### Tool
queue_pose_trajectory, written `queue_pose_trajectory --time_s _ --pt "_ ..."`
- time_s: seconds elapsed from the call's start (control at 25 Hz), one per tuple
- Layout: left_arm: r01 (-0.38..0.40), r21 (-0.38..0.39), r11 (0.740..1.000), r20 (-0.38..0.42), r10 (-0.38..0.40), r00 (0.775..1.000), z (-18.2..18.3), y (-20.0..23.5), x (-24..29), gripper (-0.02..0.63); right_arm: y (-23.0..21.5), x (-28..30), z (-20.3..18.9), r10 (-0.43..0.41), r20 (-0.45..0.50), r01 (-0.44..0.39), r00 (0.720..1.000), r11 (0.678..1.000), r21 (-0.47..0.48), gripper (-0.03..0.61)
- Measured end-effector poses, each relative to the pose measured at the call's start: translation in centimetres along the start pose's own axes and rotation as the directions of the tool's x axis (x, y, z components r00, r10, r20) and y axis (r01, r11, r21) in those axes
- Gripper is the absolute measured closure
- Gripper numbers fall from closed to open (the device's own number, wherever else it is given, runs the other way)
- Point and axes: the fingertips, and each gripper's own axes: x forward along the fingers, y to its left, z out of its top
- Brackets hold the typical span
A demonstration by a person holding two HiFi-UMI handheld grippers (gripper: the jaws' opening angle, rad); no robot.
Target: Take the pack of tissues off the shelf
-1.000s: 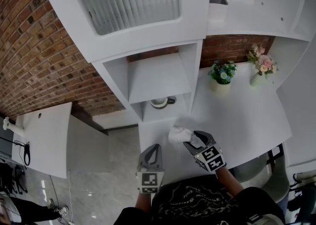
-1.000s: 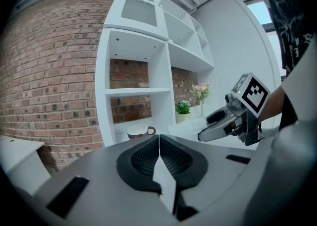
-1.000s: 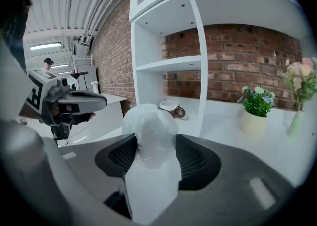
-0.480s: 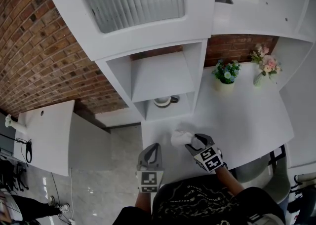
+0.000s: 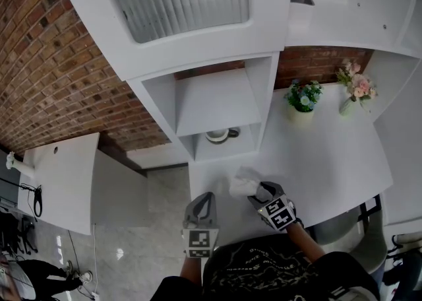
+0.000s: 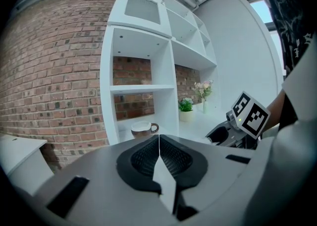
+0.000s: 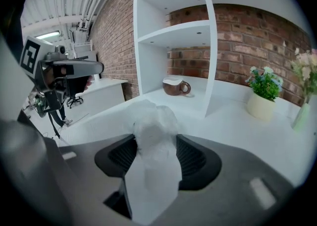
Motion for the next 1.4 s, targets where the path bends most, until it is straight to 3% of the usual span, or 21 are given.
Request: queue_pose_trajectory --time_s 0.32,0.76,1.12,1.4 --pt "0.014 -0.001 1.000 -0.010 -0.014 1.000 -0.5 -0.6 0.3 0.604 0.0 0.5 -1.7 0.008 -0.058 -0.013 0.998 0.996 -0.085 0.327" --pt "0.043 -0.006 0.999 -0.024 -0.043 0.999 -0.8 -1.1 0.4 0.604 0.4 0.6 -2.8 0.036 -0.130 -0.039 0.991 0.999 -0.022 0.233" --pt "0.038 -0.011 0.999 -0.026 -0.038 0.999 -0.9 -1.2 0.3 0.604 0.5 -1.6 -1.6 0.065 -0.106 -0.059 0.992 0.996 0.062 0.129" --pt "0.027 -0.025 0.999 -0.011 -0.027 1.000 -0.6 -1.1 0.2 0.604 -0.6 -4.7 1.0 0.035 -0.015 -0.035 0.999 0.998 0.057 0.127"
